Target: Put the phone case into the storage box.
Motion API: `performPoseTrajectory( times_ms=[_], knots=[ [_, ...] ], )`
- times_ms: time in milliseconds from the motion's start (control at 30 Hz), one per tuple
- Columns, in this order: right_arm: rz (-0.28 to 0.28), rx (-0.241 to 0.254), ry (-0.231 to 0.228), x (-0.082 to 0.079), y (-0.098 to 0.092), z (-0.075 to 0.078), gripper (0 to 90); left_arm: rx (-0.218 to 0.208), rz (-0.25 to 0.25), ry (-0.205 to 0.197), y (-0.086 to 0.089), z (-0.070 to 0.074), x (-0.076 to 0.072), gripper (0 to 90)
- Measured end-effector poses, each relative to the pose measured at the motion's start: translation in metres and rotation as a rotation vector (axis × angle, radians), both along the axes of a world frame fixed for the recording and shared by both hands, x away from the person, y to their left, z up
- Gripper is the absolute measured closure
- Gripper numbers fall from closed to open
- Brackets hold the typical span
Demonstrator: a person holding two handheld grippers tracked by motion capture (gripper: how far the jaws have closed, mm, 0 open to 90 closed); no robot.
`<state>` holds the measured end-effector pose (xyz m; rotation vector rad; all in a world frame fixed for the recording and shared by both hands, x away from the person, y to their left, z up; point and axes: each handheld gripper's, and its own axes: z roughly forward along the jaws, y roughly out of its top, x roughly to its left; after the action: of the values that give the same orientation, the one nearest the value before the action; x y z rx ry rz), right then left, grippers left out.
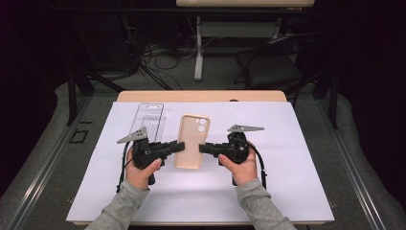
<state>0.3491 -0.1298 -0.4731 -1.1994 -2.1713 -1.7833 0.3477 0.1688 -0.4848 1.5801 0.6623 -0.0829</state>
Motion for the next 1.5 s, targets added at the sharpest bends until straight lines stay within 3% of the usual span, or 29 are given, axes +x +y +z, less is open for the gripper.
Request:
performPoseTrajectory(
  times_ms=[567, 1500],
  knots=[
    [-0.019, 0.004, 0.036, -0.0011, 0.0000, -0.0004, 81.1, 0.011, 0.002, -0.006, -0.0008, -0.0001, -0.0004, 80.3],
    [-0.023, 0.006, 0.032, -0.0016, -0.0005, -0.0011, 81.7, 0.019, 0.006, -0.011, -0.0018, -0.0002, -0.0013, 80.2]
  ],
)
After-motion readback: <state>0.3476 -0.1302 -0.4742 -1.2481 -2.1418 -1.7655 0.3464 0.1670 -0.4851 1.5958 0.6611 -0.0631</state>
